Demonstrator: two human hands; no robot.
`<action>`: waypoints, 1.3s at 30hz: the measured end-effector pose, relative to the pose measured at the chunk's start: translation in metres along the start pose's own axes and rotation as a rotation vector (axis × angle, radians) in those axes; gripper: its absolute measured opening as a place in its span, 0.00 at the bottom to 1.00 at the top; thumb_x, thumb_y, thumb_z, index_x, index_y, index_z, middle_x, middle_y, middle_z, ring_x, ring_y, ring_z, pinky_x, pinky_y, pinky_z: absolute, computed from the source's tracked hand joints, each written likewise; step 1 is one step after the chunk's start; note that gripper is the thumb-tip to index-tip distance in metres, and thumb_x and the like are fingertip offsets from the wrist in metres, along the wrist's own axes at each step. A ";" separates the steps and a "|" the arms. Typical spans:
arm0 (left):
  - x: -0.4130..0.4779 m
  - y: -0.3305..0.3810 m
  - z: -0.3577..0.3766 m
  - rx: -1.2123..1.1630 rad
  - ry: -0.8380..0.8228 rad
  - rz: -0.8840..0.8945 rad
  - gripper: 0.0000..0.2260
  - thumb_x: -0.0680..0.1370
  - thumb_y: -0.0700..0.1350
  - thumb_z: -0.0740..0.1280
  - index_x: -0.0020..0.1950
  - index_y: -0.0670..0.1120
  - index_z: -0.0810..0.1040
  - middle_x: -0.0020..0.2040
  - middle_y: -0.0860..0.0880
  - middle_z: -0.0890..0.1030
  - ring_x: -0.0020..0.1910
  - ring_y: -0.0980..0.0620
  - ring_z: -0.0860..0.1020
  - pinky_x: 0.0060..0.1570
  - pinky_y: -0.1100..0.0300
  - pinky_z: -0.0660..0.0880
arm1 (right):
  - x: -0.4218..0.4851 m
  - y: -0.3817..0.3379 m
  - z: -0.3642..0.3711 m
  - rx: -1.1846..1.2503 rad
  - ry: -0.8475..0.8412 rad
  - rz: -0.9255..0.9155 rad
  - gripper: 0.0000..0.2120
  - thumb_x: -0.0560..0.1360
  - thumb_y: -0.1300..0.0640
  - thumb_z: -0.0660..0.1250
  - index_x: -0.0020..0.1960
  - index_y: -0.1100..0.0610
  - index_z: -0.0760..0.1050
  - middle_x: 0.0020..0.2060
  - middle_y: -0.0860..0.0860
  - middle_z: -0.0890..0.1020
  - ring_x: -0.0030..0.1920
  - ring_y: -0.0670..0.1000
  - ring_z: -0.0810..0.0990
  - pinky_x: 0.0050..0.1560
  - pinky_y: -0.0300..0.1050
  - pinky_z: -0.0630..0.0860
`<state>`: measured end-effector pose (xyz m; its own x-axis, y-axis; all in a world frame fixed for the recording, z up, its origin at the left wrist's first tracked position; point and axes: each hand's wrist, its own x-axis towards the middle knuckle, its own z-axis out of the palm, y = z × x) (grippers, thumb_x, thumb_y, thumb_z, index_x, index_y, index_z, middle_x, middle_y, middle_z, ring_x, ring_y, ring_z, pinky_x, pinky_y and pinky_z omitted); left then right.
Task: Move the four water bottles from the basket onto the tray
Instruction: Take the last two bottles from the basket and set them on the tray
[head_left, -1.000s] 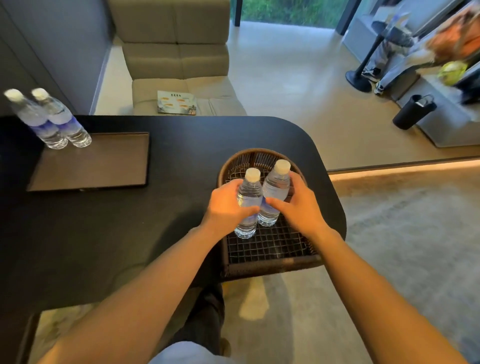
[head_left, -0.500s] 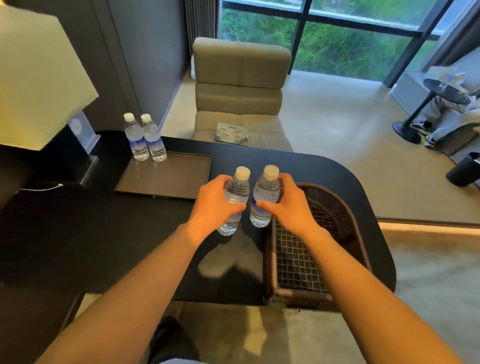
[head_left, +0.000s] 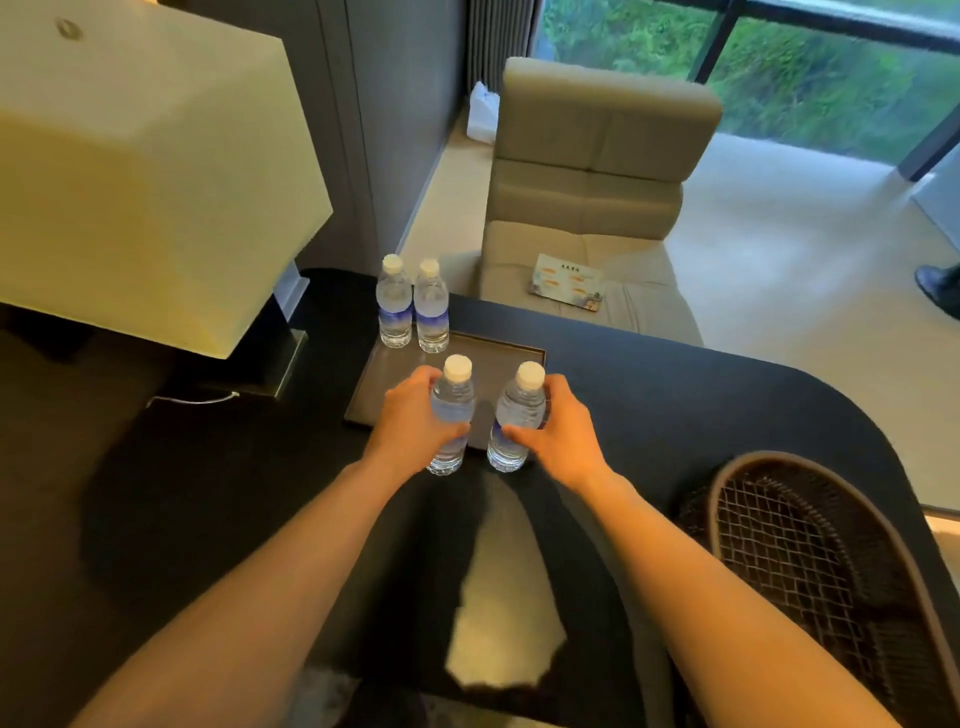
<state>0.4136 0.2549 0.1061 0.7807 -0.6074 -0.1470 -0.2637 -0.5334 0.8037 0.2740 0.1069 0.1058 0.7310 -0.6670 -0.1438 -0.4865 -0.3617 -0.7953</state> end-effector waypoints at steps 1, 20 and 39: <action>0.013 -0.008 -0.007 0.014 -0.007 -0.008 0.29 0.68 0.42 0.82 0.65 0.48 0.75 0.59 0.48 0.82 0.58 0.49 0.81 0.59 0.51 0.79 | 0.013 -0.004 0.012 0.002 -0.006 0.007 0.29 0.70 0.58 0.81 0.65 0.52 0.69 0.59 0.49 0.79 0.58 0.49 0.78 0.64 0.53 0.79; 0.165 -0.092 -0.058 -0.024 0.044 -0.028 0.30 0.71 0.41 0.81 0.69 0.47 0.73 0.66 0.46 0.79 0.67 0.47 0.78 0.64 0.51 0.76 | 0.155 -0.043 0.144 0.028 0.045 0.081 0.32 0.72 0.57 0.81 0.71 0.52 0.69 0.66 0.52 0.80 0.67 0.54 0.79 0.68 0.53 0.77; 0.201 -0.109 -0.058 -0.003 0.019 0.086 0.32 0.71 0.43 0.81 0.72 0.47 0.72 0.68 0.46 0.78 0.68 0.46 0.77 0.65 0.50 0.76 | 0.182 -0.050 0.165 0.044 0.126 0.084 0.32 0.73 0.58 0.79 0.72 0.54 0.67 0.67 0.53 0.77 0.69 0.54 0.78 0.70 0.58 0.76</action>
<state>0.6324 0.2250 0.0228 0.7660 -0.6394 -0.0660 -0.3284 -0.4776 0.8149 0.5105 0.1108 0.0216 0.6217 -0.7710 -0.1380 -0.5197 -0.2742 -0.8092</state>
